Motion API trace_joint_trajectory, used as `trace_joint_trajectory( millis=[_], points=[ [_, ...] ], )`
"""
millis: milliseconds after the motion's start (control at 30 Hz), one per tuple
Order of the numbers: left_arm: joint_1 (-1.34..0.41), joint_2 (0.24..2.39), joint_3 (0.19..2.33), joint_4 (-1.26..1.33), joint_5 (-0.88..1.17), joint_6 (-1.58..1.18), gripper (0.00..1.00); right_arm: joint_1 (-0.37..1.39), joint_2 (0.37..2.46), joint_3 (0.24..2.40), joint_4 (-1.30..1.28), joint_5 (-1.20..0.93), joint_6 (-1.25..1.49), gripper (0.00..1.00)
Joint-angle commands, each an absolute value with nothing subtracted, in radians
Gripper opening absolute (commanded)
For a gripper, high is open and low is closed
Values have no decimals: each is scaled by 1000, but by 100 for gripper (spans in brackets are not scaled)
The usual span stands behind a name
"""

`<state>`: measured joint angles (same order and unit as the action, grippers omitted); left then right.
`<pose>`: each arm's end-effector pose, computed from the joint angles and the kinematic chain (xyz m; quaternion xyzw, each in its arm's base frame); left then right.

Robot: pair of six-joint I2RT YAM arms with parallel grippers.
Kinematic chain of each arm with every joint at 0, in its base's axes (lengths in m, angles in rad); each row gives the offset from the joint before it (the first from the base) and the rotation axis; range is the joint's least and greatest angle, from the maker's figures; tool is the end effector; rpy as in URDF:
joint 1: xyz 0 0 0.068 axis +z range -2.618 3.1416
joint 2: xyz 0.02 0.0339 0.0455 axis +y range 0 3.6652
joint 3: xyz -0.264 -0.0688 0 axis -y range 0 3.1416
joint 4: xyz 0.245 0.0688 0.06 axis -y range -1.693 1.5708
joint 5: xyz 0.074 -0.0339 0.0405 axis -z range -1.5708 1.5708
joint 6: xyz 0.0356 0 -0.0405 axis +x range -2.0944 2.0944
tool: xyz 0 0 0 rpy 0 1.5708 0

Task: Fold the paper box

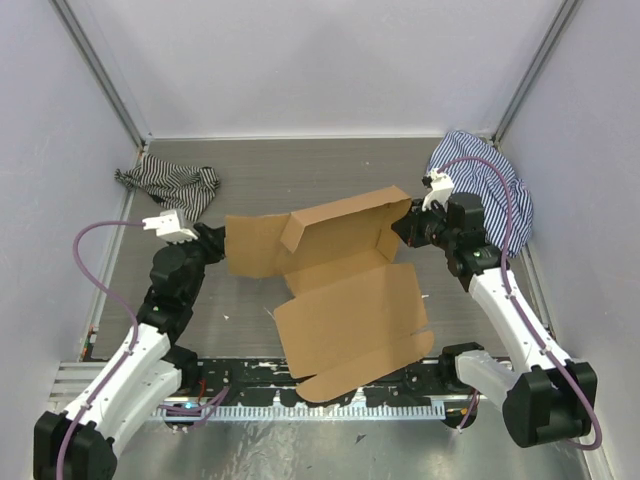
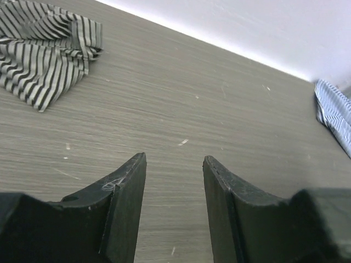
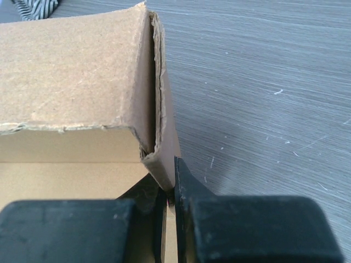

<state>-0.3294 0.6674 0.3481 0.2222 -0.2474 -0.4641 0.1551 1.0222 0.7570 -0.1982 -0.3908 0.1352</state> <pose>0.1657 -0.0474 0.2464 -0.1322 0.7277 -0.1734 0.6503 0.2253 0.0489 0.2847 -0.1104 0.8333 0.2380 0.4865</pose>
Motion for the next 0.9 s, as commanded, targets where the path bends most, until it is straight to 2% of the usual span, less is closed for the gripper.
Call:
trace_joint_trajectory(
  millis=[0,167,400,600,867],
  points=[
    [-325,698,369,370,-58,-440,52,153,977,818,-197,-489,129,1],
    [-325,640,345,398,42,-453,50,152,991,826,-209,-460,122,1],
    [-326,515,333,311,179,-510,51,153,1052,834,-206,-398,131,1],
    [-327,552,316,326,299,-591,51,153,1081,827,-177,-343,158,1],
    [-365,623,295,366,324,-642,49,207,1130,787,-116,-189,178,1]
  ],
)
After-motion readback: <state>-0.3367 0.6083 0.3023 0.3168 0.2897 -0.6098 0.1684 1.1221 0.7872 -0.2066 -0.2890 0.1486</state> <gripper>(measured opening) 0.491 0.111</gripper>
